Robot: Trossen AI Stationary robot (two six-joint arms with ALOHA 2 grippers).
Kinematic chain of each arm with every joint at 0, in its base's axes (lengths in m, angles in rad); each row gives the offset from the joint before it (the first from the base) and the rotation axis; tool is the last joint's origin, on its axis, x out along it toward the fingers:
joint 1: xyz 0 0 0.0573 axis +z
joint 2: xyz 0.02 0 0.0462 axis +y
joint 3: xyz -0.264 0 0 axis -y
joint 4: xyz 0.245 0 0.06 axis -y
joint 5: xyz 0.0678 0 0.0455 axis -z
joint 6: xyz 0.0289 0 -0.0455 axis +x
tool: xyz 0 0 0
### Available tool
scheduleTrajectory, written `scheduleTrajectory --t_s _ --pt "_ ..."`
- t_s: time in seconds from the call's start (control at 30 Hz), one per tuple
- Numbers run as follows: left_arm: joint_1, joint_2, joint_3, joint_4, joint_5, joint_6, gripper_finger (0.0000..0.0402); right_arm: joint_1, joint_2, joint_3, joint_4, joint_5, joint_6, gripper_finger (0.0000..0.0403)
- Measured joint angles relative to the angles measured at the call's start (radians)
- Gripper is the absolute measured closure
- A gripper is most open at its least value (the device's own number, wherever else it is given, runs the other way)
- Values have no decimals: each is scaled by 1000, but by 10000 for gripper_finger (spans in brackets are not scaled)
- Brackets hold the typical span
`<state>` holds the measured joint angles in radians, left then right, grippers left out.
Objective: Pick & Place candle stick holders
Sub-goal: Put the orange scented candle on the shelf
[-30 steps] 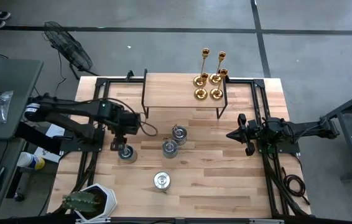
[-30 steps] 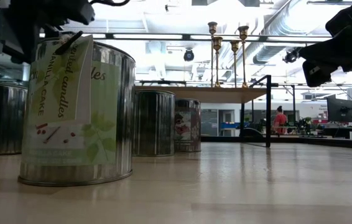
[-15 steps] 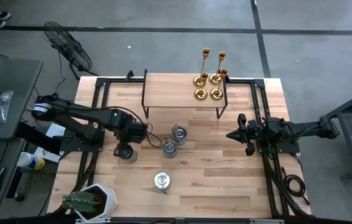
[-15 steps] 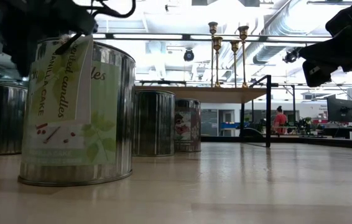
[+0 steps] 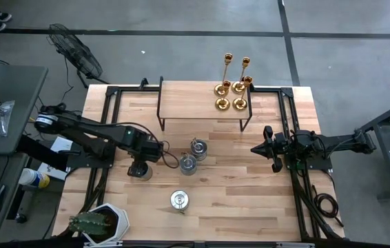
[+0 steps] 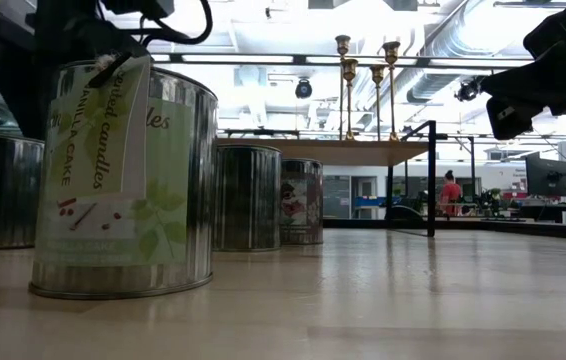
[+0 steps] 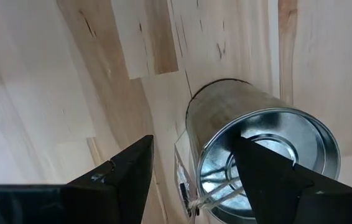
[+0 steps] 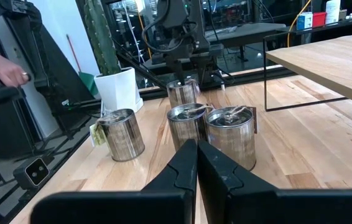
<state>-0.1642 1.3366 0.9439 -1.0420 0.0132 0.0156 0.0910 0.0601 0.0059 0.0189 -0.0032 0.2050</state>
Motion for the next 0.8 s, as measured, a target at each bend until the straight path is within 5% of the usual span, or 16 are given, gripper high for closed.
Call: scheduleTrajectory --t_s 0.8 --pt "0 1 -42 49 -2 68 318 0 0 0 0 0 0 399"
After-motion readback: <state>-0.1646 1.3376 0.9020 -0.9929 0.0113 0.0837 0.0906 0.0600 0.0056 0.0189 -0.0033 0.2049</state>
